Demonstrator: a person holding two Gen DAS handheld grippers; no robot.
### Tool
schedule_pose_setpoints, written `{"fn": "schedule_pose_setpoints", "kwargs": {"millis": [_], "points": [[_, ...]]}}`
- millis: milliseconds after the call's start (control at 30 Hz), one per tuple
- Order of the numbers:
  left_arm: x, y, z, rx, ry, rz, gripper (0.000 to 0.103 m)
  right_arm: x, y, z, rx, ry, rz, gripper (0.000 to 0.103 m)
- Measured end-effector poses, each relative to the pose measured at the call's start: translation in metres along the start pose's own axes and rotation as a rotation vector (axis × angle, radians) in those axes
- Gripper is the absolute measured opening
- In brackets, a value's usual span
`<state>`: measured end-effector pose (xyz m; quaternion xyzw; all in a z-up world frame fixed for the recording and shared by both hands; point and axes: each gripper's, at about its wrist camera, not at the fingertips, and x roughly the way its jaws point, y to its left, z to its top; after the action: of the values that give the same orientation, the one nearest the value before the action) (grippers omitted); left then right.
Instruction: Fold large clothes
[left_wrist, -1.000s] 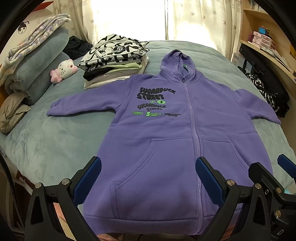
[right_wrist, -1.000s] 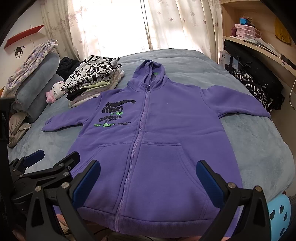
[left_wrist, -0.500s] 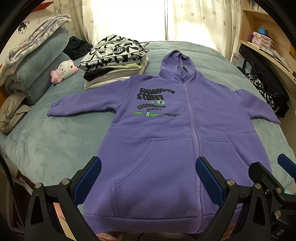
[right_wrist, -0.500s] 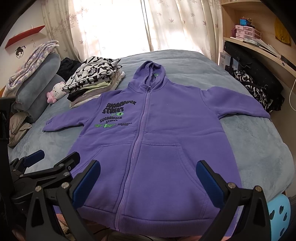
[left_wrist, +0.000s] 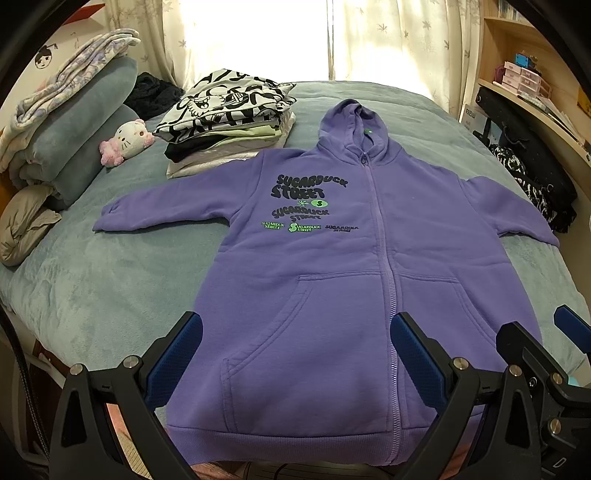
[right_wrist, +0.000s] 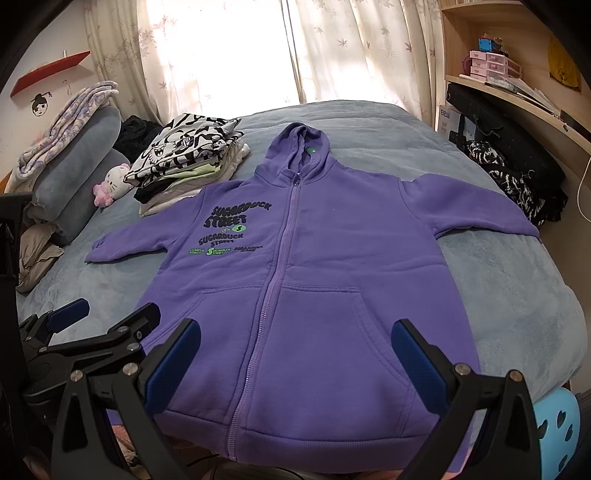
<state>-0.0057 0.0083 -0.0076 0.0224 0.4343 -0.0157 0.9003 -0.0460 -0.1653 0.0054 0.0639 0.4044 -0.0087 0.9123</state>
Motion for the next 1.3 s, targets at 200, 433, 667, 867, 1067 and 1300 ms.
{"fn": "schedule_pose_setpoints", "kwargs": {"millis": [200, 433, 667, 867, 1067, 1300], "points": [[0.0, -0.006, 0.0, 0.004, 0.011, 0.004, 0.1, 0.0, -0.001, 0.0, 0.002, 0.004, 0.002, 0.103], [0.004, -0.01, 0.001, 0.008, 0.021, 0.006, 0.1, 0.007, -0.006, 0.0, 0.007, 0.013, 0.009, 0.103], [0.006, -0.014, 0.002, 0.015, 0.022, 0.009, 0.1, 0.01, -0.007, -0.002, 0.012, 0.016, 0.014, 0.103], [0.008, -0.018, 0.004, 0.022, 0.021, 0.014, 0.1, 0.018, -0.011, -0.002, 0.023, 0.018, 0.028, 0.103], [0.008, -0.023, 0.008, 0.034, 0.012, 0.016, 0.1, 0.022, -0.017, -0.001, 0.035, 0.017, 0.045, 0.103], [0.009, -0.036, 0.02, 0.064, -0.007, 0.017, 0.1, 0.022, -0.027, 0.005, 0.049, -0.025, 0.063, 0.103]]}}
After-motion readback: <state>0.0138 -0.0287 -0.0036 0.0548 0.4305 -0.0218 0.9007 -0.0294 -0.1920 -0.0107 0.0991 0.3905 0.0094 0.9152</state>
